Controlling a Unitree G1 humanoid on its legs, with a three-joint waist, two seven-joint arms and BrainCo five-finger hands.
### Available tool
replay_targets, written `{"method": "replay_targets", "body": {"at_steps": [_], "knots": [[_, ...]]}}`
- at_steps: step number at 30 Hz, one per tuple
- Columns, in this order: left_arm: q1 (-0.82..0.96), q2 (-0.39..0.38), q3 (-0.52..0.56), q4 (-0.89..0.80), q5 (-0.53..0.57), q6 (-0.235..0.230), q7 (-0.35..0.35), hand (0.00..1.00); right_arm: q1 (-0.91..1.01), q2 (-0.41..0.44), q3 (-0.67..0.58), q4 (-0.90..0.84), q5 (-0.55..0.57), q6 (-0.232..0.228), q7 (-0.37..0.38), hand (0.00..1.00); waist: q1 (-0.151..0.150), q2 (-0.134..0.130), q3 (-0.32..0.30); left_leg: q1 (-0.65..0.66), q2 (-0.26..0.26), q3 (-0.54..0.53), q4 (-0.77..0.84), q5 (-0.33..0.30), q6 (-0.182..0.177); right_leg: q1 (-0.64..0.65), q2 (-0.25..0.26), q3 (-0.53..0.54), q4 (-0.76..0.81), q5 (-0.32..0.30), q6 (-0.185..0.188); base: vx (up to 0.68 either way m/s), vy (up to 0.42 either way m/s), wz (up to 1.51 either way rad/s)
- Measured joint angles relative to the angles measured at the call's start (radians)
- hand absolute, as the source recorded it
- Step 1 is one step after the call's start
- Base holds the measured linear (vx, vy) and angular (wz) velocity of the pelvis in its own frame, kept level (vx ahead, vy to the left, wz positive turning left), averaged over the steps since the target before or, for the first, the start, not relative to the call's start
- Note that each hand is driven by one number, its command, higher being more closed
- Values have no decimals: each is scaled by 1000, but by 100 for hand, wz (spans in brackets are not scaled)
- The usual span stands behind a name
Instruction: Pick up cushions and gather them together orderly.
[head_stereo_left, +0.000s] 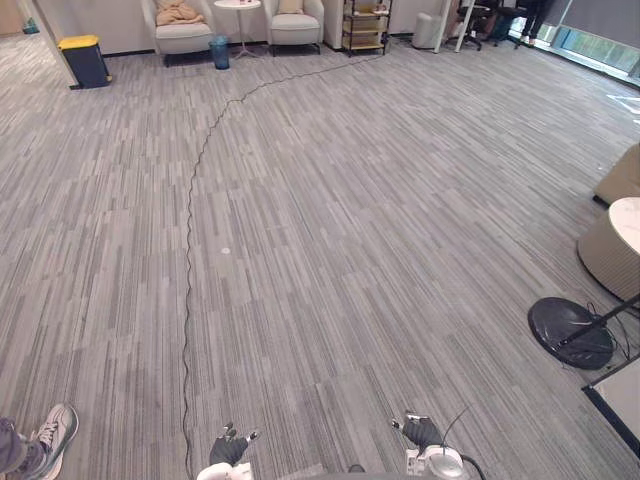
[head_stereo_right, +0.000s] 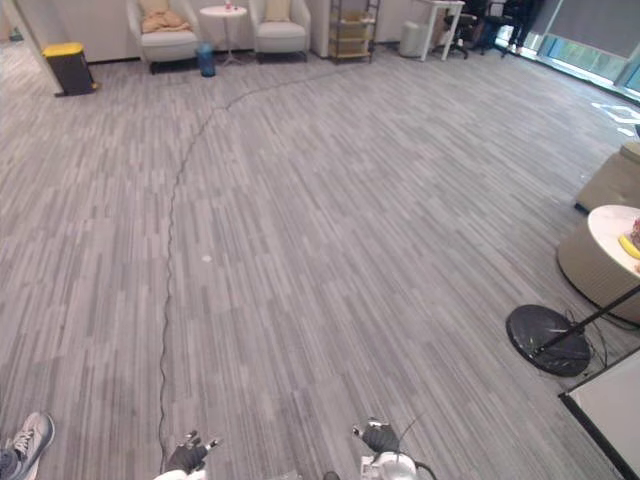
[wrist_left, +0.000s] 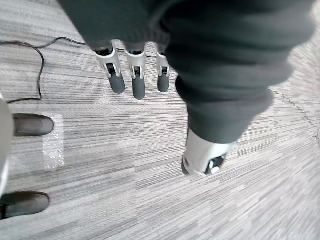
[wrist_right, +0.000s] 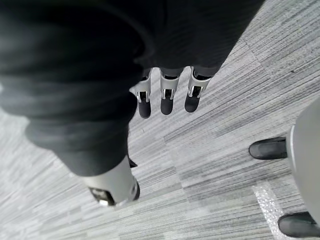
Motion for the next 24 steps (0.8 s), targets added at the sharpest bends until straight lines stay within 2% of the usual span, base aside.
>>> {"method": "replay_targets", "body": {"at_steps": [6,13,24], "knots": [[-3,14,-26,16,21,1,0,0,-16,-10,5,35,-42,13,1,0,1,-6,3,-6,-8,-47,-4,9,8,1,-11,-53,19,-31,4,-47,-19,24],[-18,19,-27,30,42,2,1,0,-12,-22,-35,78,-36,31,1,0,9,-10,7,-18,-22,-91,-30,22,19,4,-26,-95,7,-28,5,32,7,18],[-40,24,-38,51,58,20,0,0,-11,-18,-89,106,47,36,0,0,15,-7,19,1,-35,-116,-29,22,21,36,-40,-130,15,-38,13,2,-8,7]]}}
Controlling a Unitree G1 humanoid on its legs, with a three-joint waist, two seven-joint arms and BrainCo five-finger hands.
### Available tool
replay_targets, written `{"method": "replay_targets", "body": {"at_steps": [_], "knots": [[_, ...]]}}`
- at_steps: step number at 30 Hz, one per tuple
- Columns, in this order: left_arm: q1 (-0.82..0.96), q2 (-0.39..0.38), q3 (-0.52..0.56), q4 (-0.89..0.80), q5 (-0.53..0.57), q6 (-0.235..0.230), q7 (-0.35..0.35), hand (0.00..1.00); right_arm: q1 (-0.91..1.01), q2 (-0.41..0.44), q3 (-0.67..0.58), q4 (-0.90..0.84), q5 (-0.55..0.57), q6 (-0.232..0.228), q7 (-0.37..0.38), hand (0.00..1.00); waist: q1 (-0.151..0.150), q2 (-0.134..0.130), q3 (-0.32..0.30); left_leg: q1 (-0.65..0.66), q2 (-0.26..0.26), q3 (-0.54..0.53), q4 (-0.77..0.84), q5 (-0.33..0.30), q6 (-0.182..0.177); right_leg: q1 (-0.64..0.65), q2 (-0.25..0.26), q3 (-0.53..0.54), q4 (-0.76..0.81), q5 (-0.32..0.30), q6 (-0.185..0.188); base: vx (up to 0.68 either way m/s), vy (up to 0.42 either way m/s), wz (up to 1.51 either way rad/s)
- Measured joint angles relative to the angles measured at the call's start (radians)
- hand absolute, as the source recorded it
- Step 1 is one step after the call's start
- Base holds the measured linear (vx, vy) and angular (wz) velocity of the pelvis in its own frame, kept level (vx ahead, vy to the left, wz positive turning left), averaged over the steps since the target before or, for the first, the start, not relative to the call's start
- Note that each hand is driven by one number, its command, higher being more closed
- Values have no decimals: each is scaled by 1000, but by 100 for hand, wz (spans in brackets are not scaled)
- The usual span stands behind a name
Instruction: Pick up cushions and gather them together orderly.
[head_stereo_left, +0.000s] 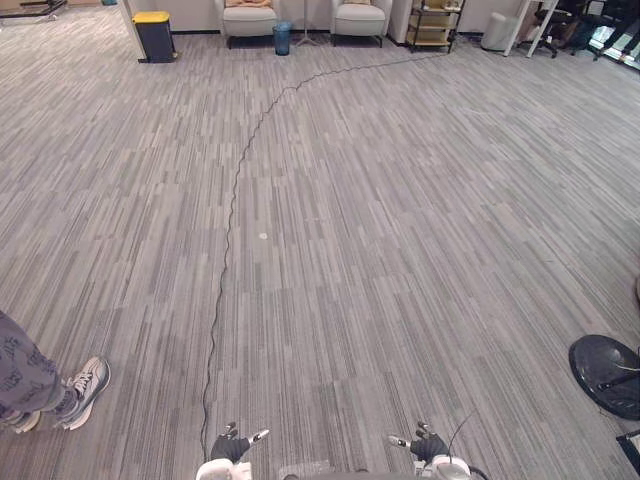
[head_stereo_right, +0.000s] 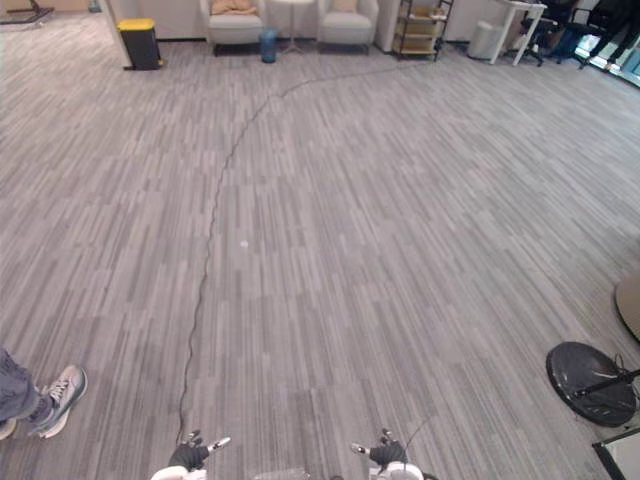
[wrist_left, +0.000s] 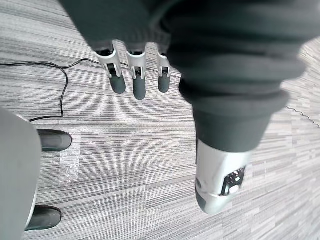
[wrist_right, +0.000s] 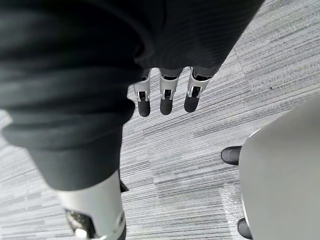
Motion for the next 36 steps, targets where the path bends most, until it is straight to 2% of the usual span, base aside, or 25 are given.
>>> {"method": "replay_targets", "body": {"at_steps": [5,19,21,24,26,27,28,29,30,31,32,33,34,35,36], "knots": [[-5,3,-20,6,6,-1,1,0,9,-1,-1,-1,17,-3,-1,0,1,2,-1,2,2,-4,-7,4,4,-12,0,-10,28,-26,5,-94,-35,5],[-11,4,-25,7,7,1,-1,0,9,1,-31,0,43,-2,0,0,0,3,7,-2,2,-29,-4,1,-1,4,1,-34,10,-20,-2,26,-7,5],[-22,8,-24,5,5,0,-3,0,-1,0,-34,-1,44,-3,0,0,0,3,34,-38,4,-23,99,-55,-5,4,-3,-33,38,-36,-7,-29,-30,-5],[-32,4,-22,0,-4,0,-12,0,-3,-10,-41,-4,54,-12,0,0,0,22,55,-141,27,-20,311,-166,-21,-31,6,-34,122,-91,-19,-82,-28,0],[-36,1,-15,-15,-6,1,-17,0,1,-10,-60,-14,85,-14,0,0,2,30,69,-193,63,17,427,-224,-84,-51,14,-34,177,-142,-26,-60,-23,6],[-37,1,-8,-21,-8,1,-19,0,5,-3,-77,-34,90,-13,0,0,3,32,79,-216,83,68,481,-233,-98,-54,14,-32,197,-158,-29,-12,-5,10],[-37,1,5,-27,-9,0,-19,0,8,-1,-81,-42,95,-12,0,0,4,24,88,-233,89,92,522,-233,-98,-53,10,-27,206,-167,-32,5,15,13],[-37,-2,25,-37,-17,-1,-18,0,6,-3,-83,-41,112,-12,0,0,5,24,95,-281,103,135,612,-254,-59,-47,-3,-28,208,-174,-32,28,29,6],[-37,-4,24,-39,-21,-2,-18,0,0,-5,-86,-40,115,-10,-1,0,7,26,96,-300,108,145,628,-266,-40,-46,-10,-29,209,-175,-31,91,82,2],[-38,-7,23,-47,-25,-3,-18,0,-3,-8,-95,-40,119,-10,-1,0,8,33,100,-353,122,147,604,-265,-36,-46,-32,-29,208,-189,-10,133,140,-2],[-39,-8,22,-53,-26,-3,-19,0,-3,-8,-97,-40,124,-10,-1,0,8,37,102,-366,126,142,550,-244,-46,-45,-42,-27,202,-193,-4,208,234,-9],[-39,-9,22,-55,-32,-3,-19,0,-4,-9,-96,-39,128,-9,-2,0,11,40,105,-370,126,141,456,-149,-69,-39,-63,-21,194,-204,16,378,341,-14],[-40,-9,20,-53,-32,-1,-18,0,-5,-11,-89,-39,132,-9,-4,0,21,44,98,-346,92,173,397,-113,-46,-11,-80,-3,144,-195,29,399,287,-14],[-42,-7,20,-53,-33,-3,-17,0,-7,-15,-80,-39,132,-10,-3,0,23,38,95,-349,90,178,400,-117,-41,-11,-81,-2,136,-187,30,482,232,-15],[-48,-4,25,-57,-44,-3,-17,0,-7,-10,-77,-33,132,-10,-2,0,33,25,100,-364,88,198,427,-118,-14,-9,-79,-2,116,-152,24,393,117,-26]]}}
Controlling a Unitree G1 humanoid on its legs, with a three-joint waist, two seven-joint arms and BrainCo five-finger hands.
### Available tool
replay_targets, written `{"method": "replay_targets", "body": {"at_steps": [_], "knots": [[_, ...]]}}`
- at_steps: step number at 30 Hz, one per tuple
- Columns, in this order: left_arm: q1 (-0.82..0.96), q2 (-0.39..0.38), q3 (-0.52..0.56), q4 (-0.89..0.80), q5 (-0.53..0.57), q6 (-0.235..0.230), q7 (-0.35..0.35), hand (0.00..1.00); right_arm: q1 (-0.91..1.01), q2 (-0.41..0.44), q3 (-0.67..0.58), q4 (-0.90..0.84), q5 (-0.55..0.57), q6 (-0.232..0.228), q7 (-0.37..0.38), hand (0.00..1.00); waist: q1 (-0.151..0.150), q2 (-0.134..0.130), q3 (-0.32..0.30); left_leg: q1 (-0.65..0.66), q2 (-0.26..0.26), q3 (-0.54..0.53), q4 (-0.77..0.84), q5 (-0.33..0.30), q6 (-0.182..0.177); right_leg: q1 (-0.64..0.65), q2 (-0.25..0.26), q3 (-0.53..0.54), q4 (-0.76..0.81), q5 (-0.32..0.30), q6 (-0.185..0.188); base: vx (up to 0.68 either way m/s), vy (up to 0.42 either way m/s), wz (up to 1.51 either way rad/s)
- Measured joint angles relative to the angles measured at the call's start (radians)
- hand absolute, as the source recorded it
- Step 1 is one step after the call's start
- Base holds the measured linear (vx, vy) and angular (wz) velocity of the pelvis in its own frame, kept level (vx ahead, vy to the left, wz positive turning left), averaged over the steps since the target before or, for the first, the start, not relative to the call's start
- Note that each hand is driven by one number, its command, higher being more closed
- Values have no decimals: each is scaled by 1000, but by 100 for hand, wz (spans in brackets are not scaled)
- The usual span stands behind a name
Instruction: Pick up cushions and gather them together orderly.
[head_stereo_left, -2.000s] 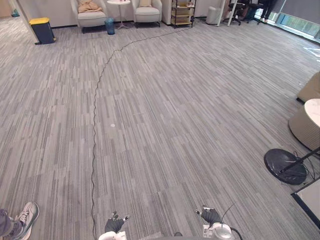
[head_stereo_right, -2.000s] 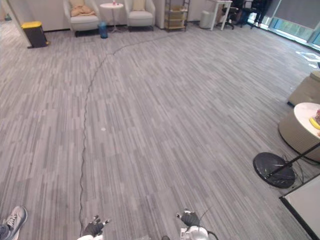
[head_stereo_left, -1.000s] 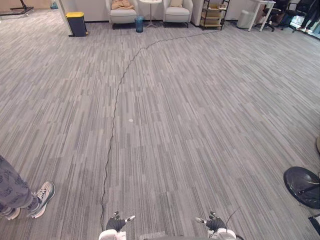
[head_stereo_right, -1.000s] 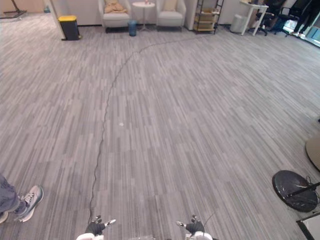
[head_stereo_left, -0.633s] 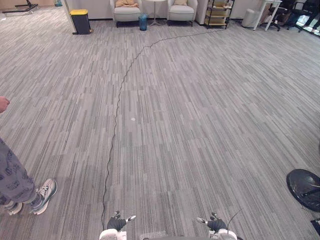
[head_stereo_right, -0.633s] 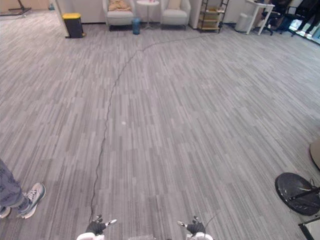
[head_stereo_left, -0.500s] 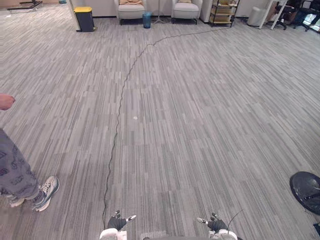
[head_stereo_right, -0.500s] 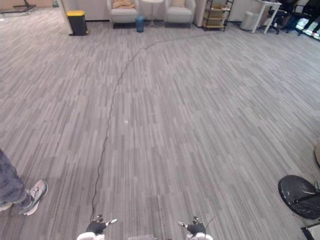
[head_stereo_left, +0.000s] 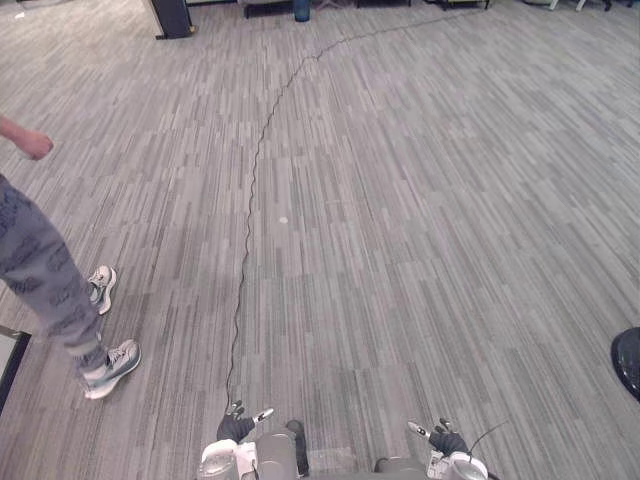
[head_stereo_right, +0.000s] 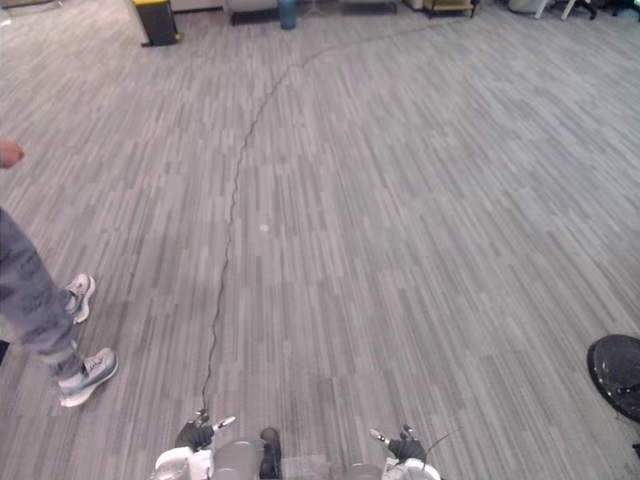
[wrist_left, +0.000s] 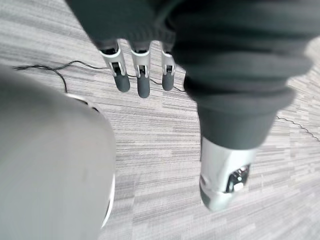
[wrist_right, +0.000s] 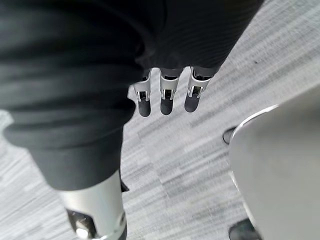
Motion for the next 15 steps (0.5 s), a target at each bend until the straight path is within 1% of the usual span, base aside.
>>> {"method": "replay_targets", "body": {"at_steps": [1,2,3,4,5,6,7,8,9,10,11,12,13,14,15], "knots": [[-11,2,0,-6,0,3,0,0,-11,4,0,9,0,0,0,0,21,-3,-1,-20,3,16,50,-21,21,5,-8,4,-26,28,15,445,188,-34],[-7,1,9,-8,1,2,-1,0,-17,9,-2,11,-2,-1,2,0,21,-9,-5,-19,-4,15,89,-51,43,-13,-21,23,37,20,32,394,222,-36],[1,-8,9,-8,2,2,0,0,-15,10,-3,10,-2,-2,2,0,22,-6,-11,-9,-4,10,83,-93,44,-38,-19,34,97,3,56,350,257,-38],[4,-2,5,-5,5,1,-2,0,-22,9,-2,10,-12,-2,3,0,25,-6,-18,21,-13,17,71,-165,36,-117,-34,76,308,-66,111,308,197,-32],[4,9,-10,-2,8,4,-3,0,-26,11,2,3,-19,-1,7,0,19,-24,-18,51,-33,24,69,-187,41,-212,-54,106,532,-75,124,379,137,-8],[4,28,-34,3,17,8,-2,0,-24,14,10,-10,-20,-2,12,0,2,-49,-16,107,-58,21,58,-201,46,-305,-71,129,762,-8,132,363,58,16],[5,33,-43,3,18,8,-2,0,-21,14,10,-8,-20,-2,13,0,0,-49,-12,126,-61,18,55,-206,52,-318,-74,129,818,7,129,474,27,22],[1,39,-57,2,24,7,-2,0,-16,15,8,-9,-19,-3,14,0,-3,-54,-6,196,-69,9,38,-228,61,-357,-72,114,938,3,96,482,2,13],[3,40,-64,4,27,10,-2,0,-18,12,8,-10,-19,-4,16,0,-8,-52,-5,251,-68,-4,13,-236,58,-380,-65,77,980,-23,56,608,-18,21],[2,37,-77,4,31,11,-2,0,-26,8,9,-12,-18,-10,19,0,-23,-47,-2,324,-58,-17,-43,-238,57,-419,-47,8,990,-72,7,524,-32,23],[1,36,-83,4,33,11,-2,0,-31,7,9,-13,-18,-12,21,0,-29,-40,2,350,-49,-20,-62,-238,56,-435,-37,-17,981,-87,-13,559,-54,27],[-4,24,-84,5,36,12,-3,0,-44,-4,10,-25,-18,-16,23,0,-44,-9,19,416,-9,-23,-105,-237,54,-482,11,-93,915,-119,-62,589,-75,28],[-19,14,-84,4,40,13,-3,0,-48,-13,13,-56,-17,-22,24,0,-51,15,32,451,29,-36,-115,-234,52,-550,53,-153,779,-121,-87,598,-92,27],[-25,12,-85,4,41,13,-4,0,-49,-13,12,-64,-17,-26,25,0,-53,18,34,457,37,-42,-115,-234,51,-574,64,-163,726,-110,-89,777,-177,43],[-42,8,-91,5,41,12,-4,0,-50,-14,13,-82,-17,-28,24,0,-57,13,34,496,47,-74,-122,-232,45,-608,106,-160,398,34,-87,538,-141,36]]}}
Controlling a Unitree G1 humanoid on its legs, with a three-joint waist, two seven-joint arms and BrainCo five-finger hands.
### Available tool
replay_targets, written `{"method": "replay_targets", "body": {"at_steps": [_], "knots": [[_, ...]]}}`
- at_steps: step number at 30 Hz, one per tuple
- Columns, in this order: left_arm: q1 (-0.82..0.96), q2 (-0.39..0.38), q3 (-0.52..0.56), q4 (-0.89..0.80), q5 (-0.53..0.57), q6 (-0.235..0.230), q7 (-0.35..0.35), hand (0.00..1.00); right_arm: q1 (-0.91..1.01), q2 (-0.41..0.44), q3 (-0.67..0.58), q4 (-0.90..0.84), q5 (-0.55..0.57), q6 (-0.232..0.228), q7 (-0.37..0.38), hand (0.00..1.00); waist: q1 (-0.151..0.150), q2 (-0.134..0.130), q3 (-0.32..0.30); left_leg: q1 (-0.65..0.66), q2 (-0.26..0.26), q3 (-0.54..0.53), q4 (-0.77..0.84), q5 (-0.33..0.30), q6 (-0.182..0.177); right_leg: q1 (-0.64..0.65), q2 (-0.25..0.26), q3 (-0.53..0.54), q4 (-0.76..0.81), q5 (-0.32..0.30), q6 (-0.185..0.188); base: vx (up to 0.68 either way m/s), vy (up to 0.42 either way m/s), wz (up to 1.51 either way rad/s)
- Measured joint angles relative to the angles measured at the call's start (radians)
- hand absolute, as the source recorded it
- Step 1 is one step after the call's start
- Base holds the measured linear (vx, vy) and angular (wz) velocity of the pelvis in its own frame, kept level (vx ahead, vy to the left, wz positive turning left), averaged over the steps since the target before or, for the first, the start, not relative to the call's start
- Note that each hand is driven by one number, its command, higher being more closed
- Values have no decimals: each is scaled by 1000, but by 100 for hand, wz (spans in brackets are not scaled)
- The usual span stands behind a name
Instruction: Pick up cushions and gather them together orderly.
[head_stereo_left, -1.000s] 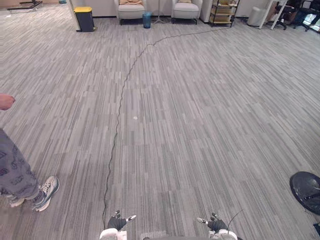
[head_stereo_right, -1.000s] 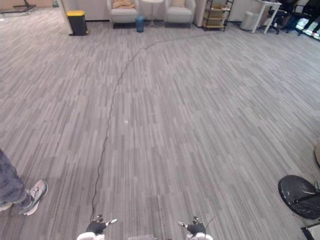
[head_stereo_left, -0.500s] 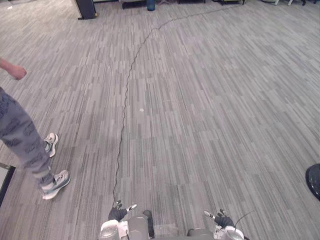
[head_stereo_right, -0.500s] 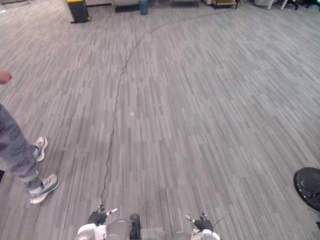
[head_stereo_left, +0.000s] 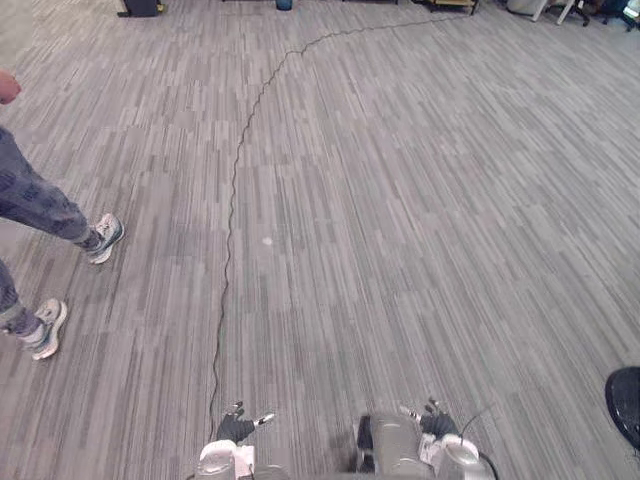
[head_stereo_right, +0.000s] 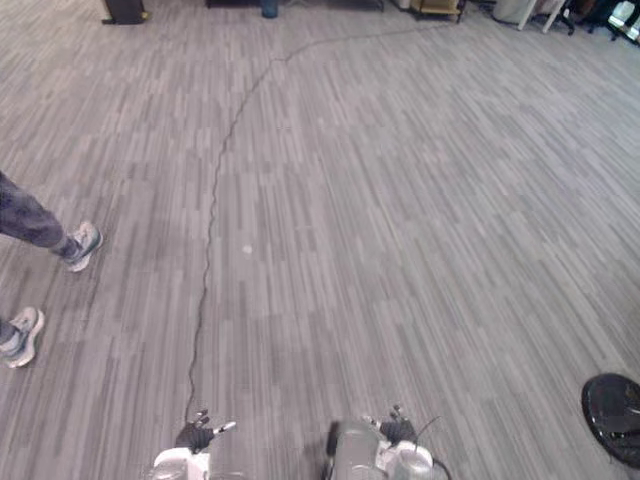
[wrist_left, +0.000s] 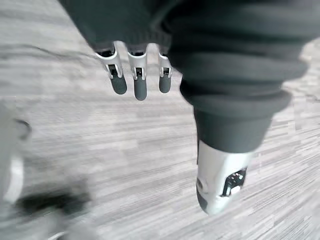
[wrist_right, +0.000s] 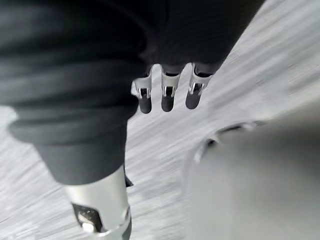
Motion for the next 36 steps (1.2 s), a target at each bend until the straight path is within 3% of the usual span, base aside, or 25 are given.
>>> {"method": "replay_targets", "body": {"at_steps": [1,2,3,5,7,8,9,11,12,13,14,16,17,18,19,21,22,23,25,26,27,30,32,34,36], "knots": [[-1,-1,0,0,0,0,0,0,3,0,1,2,-1,1,0,0,0,-7,0,18,-4,-6,-6,5,-9,12,3,7,-114,64,5,896,-228,39],[-10,-21,3,22,0,1,1,0,-7,-8,-7,15,1,2,0,0,1,21,14,76,18,-40,-12,21,-62,62,37,1,-198,282,-89,620,-141,5],[-17,-26,2,24,2,0,0,0,-23,-13,-8,18,-2,4,-3,0,6,36,17,72,33,-47,-4,40,-75,64,48,0,-188,279,-92,743,-171,3],[-43,-42,9,37,3,-7,-8,0,-60,-10,-13,56,-3,9,0,0,3,35,25,56,17,-115,3,87,-92,58,29,14,-66,141,-108,586,-193,10],[-34,-60,34,38,5,-8,-16,0,-42,-11,-15,47,-2,14,2,0,-4,50,22,-26,47,-152,260,249,-134,164,50,-10,-46,29,-92,644,-241,24],[-33,-66,45,36,7,-7,-16,0,-33,-8,-11,37,-2,16,2,0,-3,50,22,-58,50,-158,333,297,-146,186,56,-10,-62,18,-91,389,-100,-3],[-14,-82,81,24,12,-7,-15,0,-15,2,0,11,-1,17,2,0,11,57,23,-170,81,-149,572,454,-177,268,83,8,-133,4,-95,396,-24,-19],[-2,-82,106,-22,19,-7,-16,0,-3,19,-3,-6,1,18,-2,0,22,58,31,-346,166,-73,861,293,-140,413,122,35,-236,-20,-120,606,-24,-23],[-2,-80,110,-29,19,-7,-16,0,-5,23,-3,-8,1,18,-3,0,25,54,33,-373,169,-61,878,266,-130,441,126,42,-255,-23,-120,577,-32,-17],[-2,-65,106,-48,19,-11,-16,0,-4,33,0,3,9,19,-2,0,33,30,37,-458,155,-13,837,172,-103,535,119,69,-323,-28,-113,531,-1,-41],[4,-60,107,-77,16,-16,-16,0,-11,36,7,35,9,17,-2,0,50,12,35,-519,117,33,686,110,-91,591,93,98,-349,-25,-94,612,51,-75],[6,-61,104,-89,9,-27,-16,0,-30,35,5,44,9,17,-2,0,79,13,39,-587,51,22,379,117,-85,651,65,160,-376,-55,-62,455,106,-92],[9,-62,104,-89,4,-29,-15,0,-27,36,5,46,9,17,-3,0,83,20,38,-599,23,-9,236,165,-104,673,54,181,-388,-69,-49,521,238,-97],[23,-60,93,-92,-7,-31,-13,0,-21,32,15,61,9,17,-4,0,96,22,31,-600,-6,-55,99,330,-143,718,34,233,-414,-103,-34,541,256,-84],[29,-58,87,-92,-9,-31,-11,0,-20,32,25,67,9,17,-4,0,98,22,27,-598,-12,-53,104,365,-145,729,31,248,-422,-107,-26,709,322,-74],[21,-35,86,-73,-12,-29,-11,0,-15,50,40,81,8,19,-3,0,77,6,15,-623,-38,-40,212,310,-15,751,-18,285,-423,-69,14,679,281,-20],[19,-31,86,-72,-12,-29,-11,0,-15,52,39,81,8,19,-3,0,78,-1,18,-625,-36,-36,239,304,-12,751,-23,296,-410,-61,16,619,273,-28],[23,-16,99,-75,-27,-30,-13,0,-13,65,27,79,7,18,-3,0,97,-22,19,-657,-23,-10,379,295,-5,741,-36,336,-332,-48,18,497,236,-56],[44,-19,82,-73,-31,-30,-12,0,7,60,28,75,7,15,-2,0,104,-17,-21,-591,-31,-14,280,199,-6,632,-24,363,-59,-78,79,475,202,-72],[46,10,71,-55,-37,-28,-14,0,13,73,31,70,5,10,-1,0,97,-70,-27,-526,-68,28,247,138,-6,539,-64,388,195,-82,169,445,130,-58],[32,38,45,-30,-37,-23,-12,0,14,77,37,67,1,13,3,0,77,-90,-22,-462,-97,45,232,99,7,435,-108,373,425,-11,252,562,133,-46],[23,34,29,-5,-36,-5,-11,0,20,66,34,26,-3,12,8,0,65,-72,-4,-304,-90,79,166,57,3,319,-155,235,599,-83,110,471,76,-49],[32,12,22,1,-36,-6,-13,0,11,50,35,-7,-4,-3,19,0,42,-33,4,-129,-53,118,30,57,-5,214,-146,29,468,-165,35,596,72,-44],[30,8,-4,2,-33,-7,-16,0,-1,40,36,-9,-4,-8,23,0,21,-23,4,-67,-33,127,-18,61,-12,146,-117,-68,240,-148,20,592,11,-13],[17,1,-11,12,-23,-6,-18,0,-5,28,37,-6,-5,-8,23,0,10,-22,5,-13,-29,134,-66,64,-36,99,-82,-114,-37,-33,10,623,-54,12]]}}
